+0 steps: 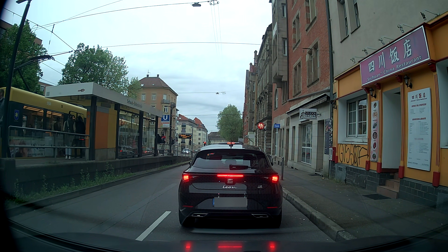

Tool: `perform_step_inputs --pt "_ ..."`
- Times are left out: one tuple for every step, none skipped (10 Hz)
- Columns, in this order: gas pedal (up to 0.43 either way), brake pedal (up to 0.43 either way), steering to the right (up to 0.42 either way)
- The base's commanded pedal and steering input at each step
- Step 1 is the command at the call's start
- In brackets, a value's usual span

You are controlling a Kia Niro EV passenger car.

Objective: Follow the waypoints while adhering to traffic rules and regulations

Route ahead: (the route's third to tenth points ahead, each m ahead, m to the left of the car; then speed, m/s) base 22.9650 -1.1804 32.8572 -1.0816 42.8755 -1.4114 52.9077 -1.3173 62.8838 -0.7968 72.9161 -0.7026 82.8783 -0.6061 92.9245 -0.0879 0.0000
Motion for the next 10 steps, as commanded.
perform_step_inputs --pt "0.000 0.274 -0.036" --pt "0.000 0.274 -0.036" --pt "0.000 0.274 -0.036" --pt "0.000 0.280 -0.037" --pt "0.000 0.280 -0.037" --pt "0.000 0.280 -0.038" --pt "0.000 0.280 -0.038" --pt "0.000 0.280 -0.038" --pt "0.000 0.280 -0.035" --pt "0.000 0.280 -0.035"
